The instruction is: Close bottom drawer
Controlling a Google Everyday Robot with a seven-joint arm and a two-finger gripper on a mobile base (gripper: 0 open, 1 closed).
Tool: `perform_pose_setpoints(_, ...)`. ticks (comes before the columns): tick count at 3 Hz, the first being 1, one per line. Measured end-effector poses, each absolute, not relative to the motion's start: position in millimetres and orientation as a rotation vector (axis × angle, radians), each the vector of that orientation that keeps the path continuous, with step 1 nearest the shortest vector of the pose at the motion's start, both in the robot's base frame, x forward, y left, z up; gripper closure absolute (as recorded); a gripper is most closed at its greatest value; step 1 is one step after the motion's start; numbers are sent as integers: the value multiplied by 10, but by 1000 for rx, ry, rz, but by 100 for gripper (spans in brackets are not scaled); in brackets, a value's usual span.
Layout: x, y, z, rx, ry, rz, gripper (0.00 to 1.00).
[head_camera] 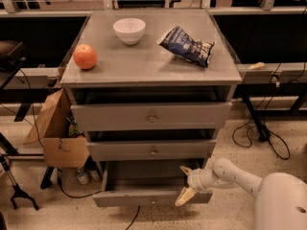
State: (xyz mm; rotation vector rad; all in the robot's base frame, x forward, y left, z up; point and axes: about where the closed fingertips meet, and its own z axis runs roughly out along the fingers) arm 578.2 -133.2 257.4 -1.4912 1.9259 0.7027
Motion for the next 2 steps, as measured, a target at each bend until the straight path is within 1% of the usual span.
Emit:
perform_pose_setpoints(1,5572,-1419,2711,-1483,1966,736,18)
perform_pose_setpoints(2,5309,-1552,2713,-1424,2024,780,42)
